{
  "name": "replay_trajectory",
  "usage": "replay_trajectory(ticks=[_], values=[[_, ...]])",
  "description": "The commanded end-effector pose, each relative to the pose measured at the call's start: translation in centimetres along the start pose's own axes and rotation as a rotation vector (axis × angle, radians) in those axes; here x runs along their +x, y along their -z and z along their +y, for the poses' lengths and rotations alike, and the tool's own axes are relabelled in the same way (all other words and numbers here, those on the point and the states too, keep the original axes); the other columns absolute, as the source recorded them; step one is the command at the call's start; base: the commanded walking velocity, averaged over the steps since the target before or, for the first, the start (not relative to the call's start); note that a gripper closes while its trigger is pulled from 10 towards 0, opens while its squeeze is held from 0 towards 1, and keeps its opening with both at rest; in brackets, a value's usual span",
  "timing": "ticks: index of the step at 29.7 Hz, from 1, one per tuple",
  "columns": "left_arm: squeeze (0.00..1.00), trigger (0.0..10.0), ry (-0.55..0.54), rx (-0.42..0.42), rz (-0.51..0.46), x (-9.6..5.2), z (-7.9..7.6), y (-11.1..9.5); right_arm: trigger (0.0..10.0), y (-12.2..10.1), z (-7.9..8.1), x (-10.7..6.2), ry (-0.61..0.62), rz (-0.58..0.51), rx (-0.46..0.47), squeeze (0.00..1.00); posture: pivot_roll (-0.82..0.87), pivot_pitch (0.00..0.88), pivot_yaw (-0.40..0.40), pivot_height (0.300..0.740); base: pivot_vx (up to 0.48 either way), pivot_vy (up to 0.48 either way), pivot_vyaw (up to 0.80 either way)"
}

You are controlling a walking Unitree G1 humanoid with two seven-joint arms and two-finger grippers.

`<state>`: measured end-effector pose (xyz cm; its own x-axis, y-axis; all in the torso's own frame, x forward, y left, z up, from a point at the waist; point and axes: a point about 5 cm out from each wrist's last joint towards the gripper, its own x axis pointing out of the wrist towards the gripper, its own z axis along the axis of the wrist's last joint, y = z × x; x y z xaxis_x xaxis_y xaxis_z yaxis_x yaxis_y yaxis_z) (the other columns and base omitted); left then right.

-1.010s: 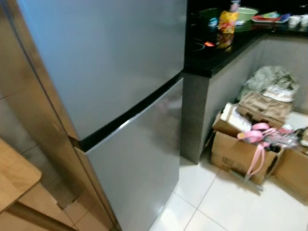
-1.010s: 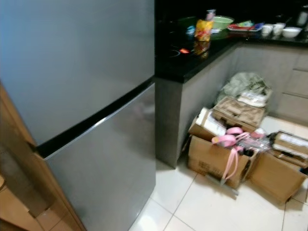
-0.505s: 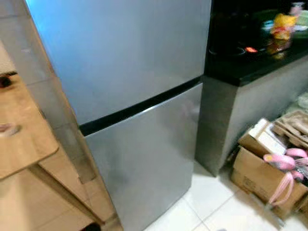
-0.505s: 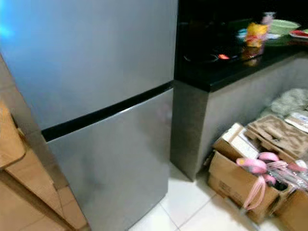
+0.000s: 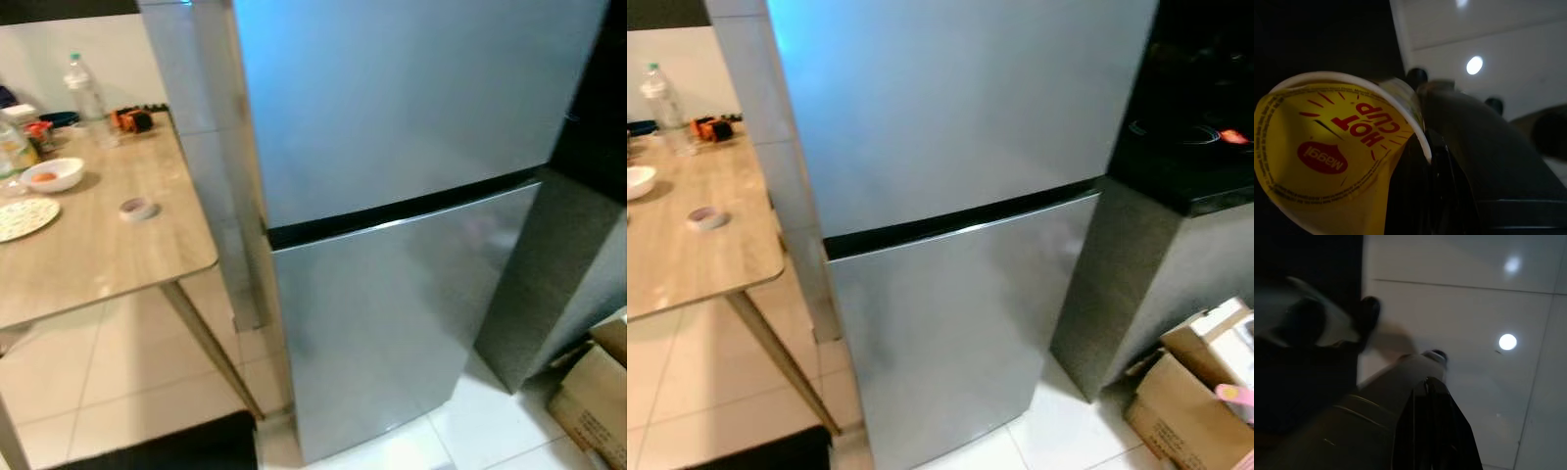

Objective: Restocking fridge

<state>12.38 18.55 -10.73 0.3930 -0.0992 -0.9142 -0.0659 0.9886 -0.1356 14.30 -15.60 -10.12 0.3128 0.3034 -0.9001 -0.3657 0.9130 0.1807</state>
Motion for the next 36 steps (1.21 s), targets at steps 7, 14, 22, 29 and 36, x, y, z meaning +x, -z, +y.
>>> replay_trajectory(ticks=[7, 14, 22, 29, 36], values=[[0.00, 10.0, 0.013, -0.007, 0.035, 0.0, -0.3, 0.9, 10.0, 1.4, 1.0, 0.2, -0.043, 0.042, 0.019, 0.00, -0.11, 0.000, 0.017, 0.740, 0.000, 0.000, 0.80], [0.00, 10.0, 0.017, -0.005, 0.039, 0.0, -0.3, 1.0, 10.0, 1.5, 0.7, 0.1, -0.009, 0.039, 0.026, 0.00, -0.11, 0.000, 0.017, 0.740, 0.000, 0.000, 0.69], [0.00, 10.0, 0.021, 0.051, 0.051, -0.1, -0.1, 1.2, 10.0, 1.8, 0.3, -0.1, 0.023, 0.045, 0.035, 0.00, -0.10, 0.000, 0.015, 0.740, 0.000, -0.120, 0.00], [0.00, 10.0, 0.013, 0.029, 0.048, -0.1, 0.0, 1.2, 10.0, 1.6, 0.0, -0.1, 0.048, 0.020, 0.042, 0.00, -0.10, 0.000, 0.017, 0.740, 0.000, -0.318, 0.00], [0.00, 10.0, 0.007, 0.026, 0.051, -0.1, 0.0, 1.2, 10.0, -1.1, -2.2, -0.9, 0.024, -0.095, -0.001, 0.00, -0.10, 0.000, 0.016, 0.740, 0.000, 0.000, 0.00]])
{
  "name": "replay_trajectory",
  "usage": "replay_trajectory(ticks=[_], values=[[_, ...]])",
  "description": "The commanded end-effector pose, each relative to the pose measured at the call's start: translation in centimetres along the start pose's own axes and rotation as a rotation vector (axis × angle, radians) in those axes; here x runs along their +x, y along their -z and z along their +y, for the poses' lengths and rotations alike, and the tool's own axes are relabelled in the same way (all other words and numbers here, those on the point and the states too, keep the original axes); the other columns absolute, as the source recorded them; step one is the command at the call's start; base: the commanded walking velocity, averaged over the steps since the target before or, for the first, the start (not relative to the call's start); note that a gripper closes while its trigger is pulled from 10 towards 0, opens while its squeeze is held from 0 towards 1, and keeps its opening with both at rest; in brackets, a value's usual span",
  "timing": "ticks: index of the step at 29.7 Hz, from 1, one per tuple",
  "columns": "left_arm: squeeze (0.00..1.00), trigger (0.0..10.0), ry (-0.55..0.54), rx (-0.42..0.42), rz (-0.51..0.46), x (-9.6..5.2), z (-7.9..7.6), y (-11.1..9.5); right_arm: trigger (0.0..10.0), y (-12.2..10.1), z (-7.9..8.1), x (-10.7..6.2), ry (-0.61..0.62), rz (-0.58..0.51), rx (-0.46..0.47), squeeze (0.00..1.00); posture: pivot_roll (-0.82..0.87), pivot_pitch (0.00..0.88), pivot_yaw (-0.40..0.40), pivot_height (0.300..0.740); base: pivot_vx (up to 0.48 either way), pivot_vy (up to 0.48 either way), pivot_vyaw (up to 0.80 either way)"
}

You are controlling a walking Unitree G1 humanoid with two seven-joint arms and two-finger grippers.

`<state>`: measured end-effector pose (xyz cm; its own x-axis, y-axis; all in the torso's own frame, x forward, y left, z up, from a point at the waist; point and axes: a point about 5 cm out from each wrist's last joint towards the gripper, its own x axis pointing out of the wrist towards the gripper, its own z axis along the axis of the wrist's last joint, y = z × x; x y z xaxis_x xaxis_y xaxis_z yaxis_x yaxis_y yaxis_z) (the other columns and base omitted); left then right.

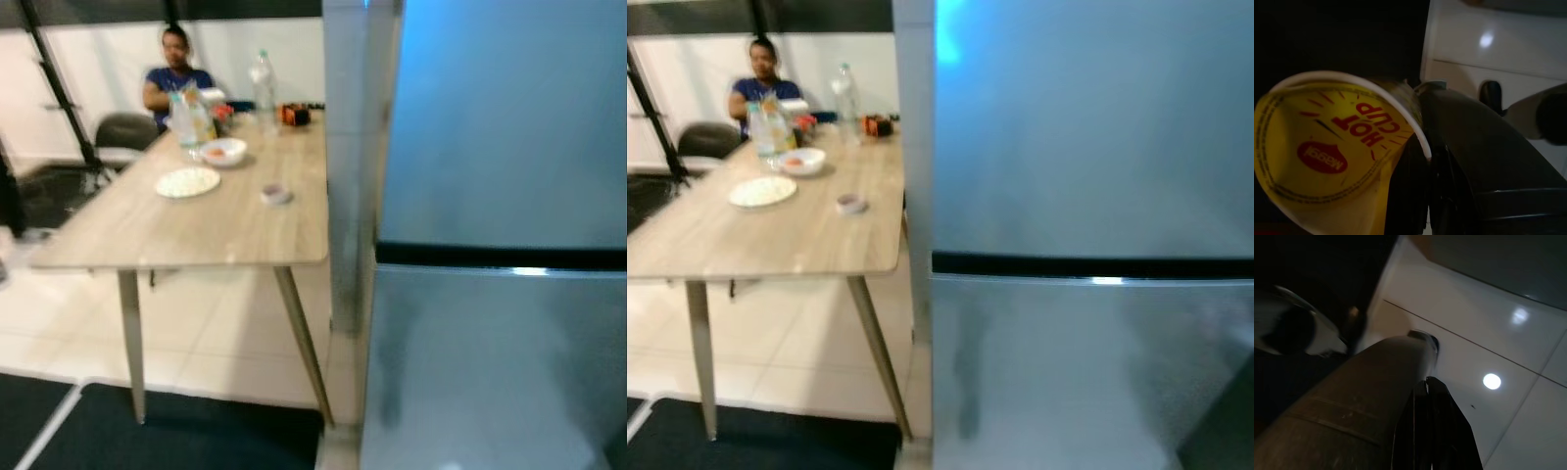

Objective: Restocking fridge

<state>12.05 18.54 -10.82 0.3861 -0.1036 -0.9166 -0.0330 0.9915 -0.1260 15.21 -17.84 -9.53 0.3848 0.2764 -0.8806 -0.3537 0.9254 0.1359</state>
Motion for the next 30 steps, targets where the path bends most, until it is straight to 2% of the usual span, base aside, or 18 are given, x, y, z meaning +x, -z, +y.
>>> replay_trajectory(ticks=[1, 4, 5, 6, 7, 8, 10, 11, 12, 13, 15, 16, 17, 18, 20, 26, 29, 30], values=[[0.00, 10.0, 0.004, -0.007, 0.044, 0.0, -0.1, 0.9, 10.0, -1.5, -1.7, -0.7, -0.018, -0.072, 0.003, 0.00, -0.10, 0.000, 0.016, 0.740, 0.000, 0.000, 0.00], [0.00, 10.0, 0.002, -0.006, 0.046, -0.1, 0.0, 0.9, 10.0, -5.0, -4.4, -2.2, -0.089, -0.208, -0.022, 0.00, -0.10, 0.000, 0.016, 0.740, 0.000, 0.000, 0.00], [0.00, 10.0, 0.002, -0.006, 0.046, -0.1, 0.0, 0.9, 10.0, -5.0, -4.4, -2.2, -0.089, -0.208, -0.022, 0.00, -0.10, 0.000, 0.016, 0.740, 0.000, 0.000, 0.00], [0.00, 10.0, 0.001, -0.006, 0.047, -0.1, 0.1, 1.0, 10.0, -6.1, -4.8, -2.5, -0.115, -0.248, -0.031, 0.00, -0.10, 0.000, 0.016, 0.740, 0.000, 0.000, 0.00], [0.00, 10.0, 0.000, -0.006, 0.047, -0.1, 0.1, 1.0, 10.0, -8.0, -5.1, -3.1, -0.170, -0.316, -0.038, 0.98, -0.10, 0.000, 0.016, 0.740, 0.000, 0.000, 0.00], [0.00, 10.0, 0.000, -0.006, 0.047, -0.1, 0.1, 1.0, 10.0, -8.0, -5.1, -3.1, -0.170, -0.316, -0.038, 0.98, -0.10, 0.000, 0.016, 0.740, 0.000, 0.000, 0.00], [0.00, 10.0, -0.001, -0.006, 0.048, -0.1, 0.2, 1.0, 10.0, -12.6, -5.5, -4.8, -0.335, -0.466, -0.088, 1.00, -0.10, 0.000, 0.016, 0.740, 0.000, 0.000, 0.00], [0.00, 10.0, -0.001, -0.006, 0.048, -0.1, 0.2, 1.0, 10.0, -12.6, -5.5, -4.8, -0.335, -0.466, -0.088, 1.00, -0.10, 0.000, 0.016, 0.740, 0.000, 0.000, 0.00], [0.00, 10.0, -0.002, -0.006, 0.047, -0.1, 0.3, 1.0, 10.0, -15.6, -5.1, -6.4, -0.513, -0.554, -0.181, 1.00, -0.10, 0.000, 0.016, 0.740, 0.000, 0.000, 0.00], [0.00, 10.0, -0.002, -0.006, 0.047, -0.1, 0.3, 1.0, 10.0, -15.6, -5.1, -6.4, -0.513, -0.554, -0.181, 1.00, -0.10, 0.000, 0.016, 0.740, 0.000, 0.000, 0.00], [0.00, 10.0, -0.001, -0.005, 0.046, -0.1, 0.3, 1.0, 10.0, -17.1, -4.4, -7.7, -0.677, -0.579, -0.282, 1.00, -0.10, 0.000, 0.016, 0.740, 0.000, 0.000, 0.00], [0.00, 10.0, 0.000, -0.005, 0.045, -0.1, 0.2, 1.0, 10.0, -17.6, -4.1, -8.2, -0.740, -0.581, -0.319, 1.00, -0.10, 0.000, 0.014, 0.740, 0.000, 0.000, 0.00], [0.00, 10.0, 0.000, -0.005, 0.045, -0.1, 0.2, 1.0, 10.0, -17.6, -4.1, -8.2, -0.740, -0.581, -0.319, 1.00, -0.10, 0.000, 0.014, 0.740, 0.000, 0.000, 0.00], [0.00, 10.0, 0.002, -0.005, 0.043, -0.1, 0.2, 0.9, 10.0, -18.5, -3.6, -9.2, -0.833, -0.602, -0.371, 1.00, -0.10, 0.000, 0.014, 0.740, 0.000, 0.000, 0.00], [0.00, 10.0, 0.003, -0.005, 0.042, -0.1, 0.2, 0.9, 10.0, -18.9, -3.4, -9.6, -0.866, -0.616, -0.389, 1.00, -0.10, 0.000, 0.014, 0.740, 0.000, 0.000, 0.00], [0.00, 10.0, 0.007, -0.005, 0.041, -0.1, 0.1, 0.8, 10.0, -21.5, -2.0, -13.1, -1.014, -0.774, -0.496, 1.00, -0.10, 0.000, 0.014, 0.740, 0.000, 0.000, 0.00], [0.00, 10.0, 0.008, -0.005, 0.041, -0.1, 0.1, 0.8, 10.0, -21.9, -1.9, -13.6, -1.018, -0.797, -0.514, 1.00, -0.10, 0.000, 0.011, 0.740, 0.000, 0.000, 0.00], [0.00, 10.0, 0.008, -0.004, 0.042, -0.1, 0.1, 0.9, 10.0, -22.7, -1.7, -14.4, -1.020, -0.841, -0.533, 1.00, -0.10, 0.000, 0.011, 0.740, 0.000, 0.000, 0.00]])
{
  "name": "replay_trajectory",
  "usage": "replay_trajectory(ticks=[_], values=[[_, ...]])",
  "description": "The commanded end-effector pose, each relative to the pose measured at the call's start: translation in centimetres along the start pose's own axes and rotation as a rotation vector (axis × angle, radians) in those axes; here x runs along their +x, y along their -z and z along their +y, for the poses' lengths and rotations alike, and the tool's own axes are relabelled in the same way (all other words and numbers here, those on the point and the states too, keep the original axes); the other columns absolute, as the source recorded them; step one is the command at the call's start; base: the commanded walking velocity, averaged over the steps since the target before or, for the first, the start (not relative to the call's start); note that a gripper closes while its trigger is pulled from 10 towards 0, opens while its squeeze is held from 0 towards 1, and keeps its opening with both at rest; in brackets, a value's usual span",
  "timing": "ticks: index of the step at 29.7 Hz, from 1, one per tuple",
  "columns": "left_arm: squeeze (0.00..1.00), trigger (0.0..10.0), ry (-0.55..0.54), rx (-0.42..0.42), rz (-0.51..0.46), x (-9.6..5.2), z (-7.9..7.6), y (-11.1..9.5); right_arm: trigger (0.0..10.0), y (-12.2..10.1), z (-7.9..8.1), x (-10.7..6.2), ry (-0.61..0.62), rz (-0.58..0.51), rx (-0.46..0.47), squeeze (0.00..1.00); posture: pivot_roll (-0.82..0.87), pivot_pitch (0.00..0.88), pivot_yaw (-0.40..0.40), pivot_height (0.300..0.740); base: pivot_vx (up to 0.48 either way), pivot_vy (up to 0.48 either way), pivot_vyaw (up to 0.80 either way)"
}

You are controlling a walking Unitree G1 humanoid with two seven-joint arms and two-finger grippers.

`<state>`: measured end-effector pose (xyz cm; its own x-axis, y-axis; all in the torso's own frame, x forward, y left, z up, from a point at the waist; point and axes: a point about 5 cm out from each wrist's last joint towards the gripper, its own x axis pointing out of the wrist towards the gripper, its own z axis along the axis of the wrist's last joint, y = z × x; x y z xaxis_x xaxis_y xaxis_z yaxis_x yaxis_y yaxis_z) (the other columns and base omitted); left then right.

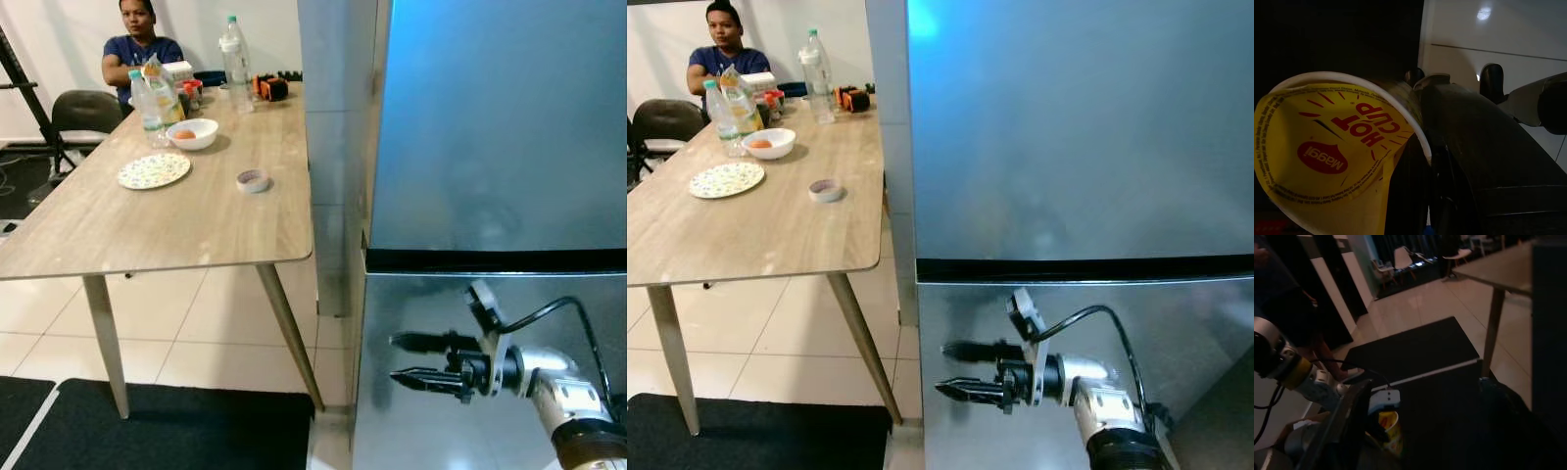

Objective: Restocking fridge

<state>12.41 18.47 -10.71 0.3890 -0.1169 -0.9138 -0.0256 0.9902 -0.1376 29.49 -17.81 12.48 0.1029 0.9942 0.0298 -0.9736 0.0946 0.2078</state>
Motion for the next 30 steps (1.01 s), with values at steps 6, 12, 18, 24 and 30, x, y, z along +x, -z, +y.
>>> replay_trajectory(ticks=[6, 12, 18, 24, 30], values=[[0.00, 10.0, -0.004, -0.013, 0.045, -0.1, 0.1, 1.3, 10.0, -5.5, 1.0, 0.7, -0.077, -0.026, -0.211, 1.00, -0.10, 0.000, 0.009, 0.740, 0.000, 0.000, 0.00], [0.00, 10.0, -0.001, -0.017, 0.045, -0.1, 0.1, 1.3, 10.0, -6.6, 2.1, 0.3, -0.053, 0.156, -0.316, 0.65, -0.10, 0.000, 0.009, 0.740, 0.000, 0.000, 0.00], [0.00, 10.0, 0.002, -0.020, 0.046, -0.1, 0.1, 1.3, 10.0, -7.9, 2.1, -0.1, 0.003, 0.245, -0.403, 0.00, -0.10, 0.000, 0.009, 0.740, 0.000, 0.000, 0.00], [0.00, 10.0, 0.007, -0.022, 0.049, -0.1, -0.1, 1.4, 10.0, -9.3, 1.4, -0.5, 0.135, 0.388, -0.530, 0.00, -0.10, 0.000, 0.009, 0.740, 0.000, 0.000, 0.00], [0.00, 10.0, 0.015, -0.026, 0.051, -0.1, -0.2, 1.5, 10.0, -10.2, 1.2, -0.5, 0.209, 0.422, -0.592, 0.00, -0.10, 0.000, 0.005, 0.740, 0.000, 0.000, 0.00]])
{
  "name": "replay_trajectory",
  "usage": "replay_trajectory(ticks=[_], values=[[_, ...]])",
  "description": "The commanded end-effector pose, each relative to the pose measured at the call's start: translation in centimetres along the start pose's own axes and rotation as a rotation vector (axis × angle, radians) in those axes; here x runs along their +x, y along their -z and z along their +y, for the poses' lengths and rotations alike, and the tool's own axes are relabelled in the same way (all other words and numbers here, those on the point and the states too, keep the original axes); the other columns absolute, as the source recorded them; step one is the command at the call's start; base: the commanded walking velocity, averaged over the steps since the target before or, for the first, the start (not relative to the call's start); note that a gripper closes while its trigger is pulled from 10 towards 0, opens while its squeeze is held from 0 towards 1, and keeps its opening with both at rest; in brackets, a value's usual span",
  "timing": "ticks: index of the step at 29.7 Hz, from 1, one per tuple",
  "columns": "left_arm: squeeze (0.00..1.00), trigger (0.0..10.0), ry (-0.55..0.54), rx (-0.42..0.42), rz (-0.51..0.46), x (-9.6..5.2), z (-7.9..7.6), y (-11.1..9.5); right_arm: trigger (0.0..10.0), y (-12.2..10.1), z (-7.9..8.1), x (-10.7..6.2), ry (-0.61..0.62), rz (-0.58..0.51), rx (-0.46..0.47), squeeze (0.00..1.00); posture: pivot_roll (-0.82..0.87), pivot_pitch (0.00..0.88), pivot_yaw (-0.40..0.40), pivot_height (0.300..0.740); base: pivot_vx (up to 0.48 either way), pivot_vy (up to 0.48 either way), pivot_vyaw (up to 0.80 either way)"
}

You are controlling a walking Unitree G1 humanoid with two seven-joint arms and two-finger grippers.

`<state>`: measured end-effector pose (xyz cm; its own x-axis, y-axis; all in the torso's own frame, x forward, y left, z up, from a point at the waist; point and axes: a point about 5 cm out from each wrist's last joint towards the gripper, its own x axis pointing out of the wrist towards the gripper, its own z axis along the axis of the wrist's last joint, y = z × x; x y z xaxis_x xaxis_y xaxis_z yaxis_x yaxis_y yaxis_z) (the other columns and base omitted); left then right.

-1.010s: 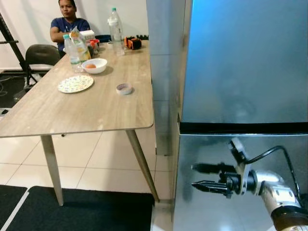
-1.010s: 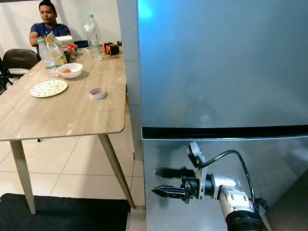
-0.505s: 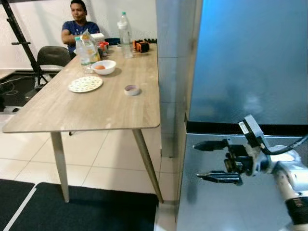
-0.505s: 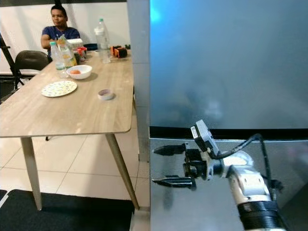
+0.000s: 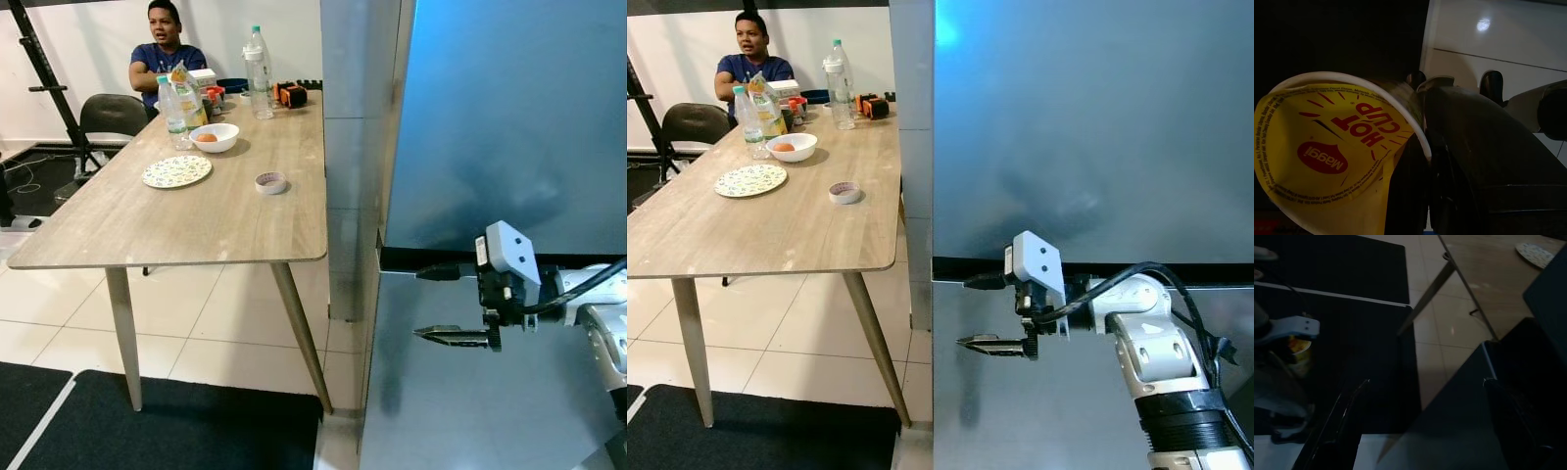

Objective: Restocking fridge

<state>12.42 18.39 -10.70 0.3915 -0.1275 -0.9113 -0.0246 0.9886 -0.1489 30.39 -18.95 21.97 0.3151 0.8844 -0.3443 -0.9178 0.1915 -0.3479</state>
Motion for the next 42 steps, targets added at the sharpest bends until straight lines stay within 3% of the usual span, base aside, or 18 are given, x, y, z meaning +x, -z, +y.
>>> replay_trajectory(ticks=[1, 13, 25, 37, 42], values=[[0.00, 10.0, 0.005, -0.023, 0.054, -0.1, -0.2, 1.5, 10.0, -0.9, -0.2, -0.1, 0.015, 0.035, -0.067, 0.00, -0.10, 0.000, 0.005, 0.740, 0.000, 0.000, 0.00], [0.00, 10.0, 0.007, -0.024, 0.056, -0.1, -0.3, 1.6, 10.0, -1.5, -1.2, 0.0, 0.098, 0.203, -0.208, 0.00, -0.10, 0.000, 0.005, 0.740, 0.000, 0.000, 0.00], [0.00, 10.0, 0.004, -0.016, 0.062, -0.1, -0.3, 1.9, 10.0, -1.2, -1.0, -0.1, 0.077, 0.316, -0.275, 0.00, -0.10, 0.000, 0.002, 0.740, 0.000, 0.000, 0.00], [0.00, 10.0, 0.007, -0.011, 0.061, -0.1, -0.3, 1.8, 10.0, 0.2, -0.2, 1.8, 0.064, 0.378, -0.276, 0.00, -0.10, 0.000, 0.003, 0.740, 0.000, 0.000, 0.00], [0.00, 10.0, 0.007, -0.014, 0.059, -0.1, -0.3, 1.7, 10.0, 0.3, -0.5, 1.7, 0.085, 0.406, -0.264, 0.00, -0.10, 0.000, 0.004, 0.740, 0.000, 0.000, 0.00]])
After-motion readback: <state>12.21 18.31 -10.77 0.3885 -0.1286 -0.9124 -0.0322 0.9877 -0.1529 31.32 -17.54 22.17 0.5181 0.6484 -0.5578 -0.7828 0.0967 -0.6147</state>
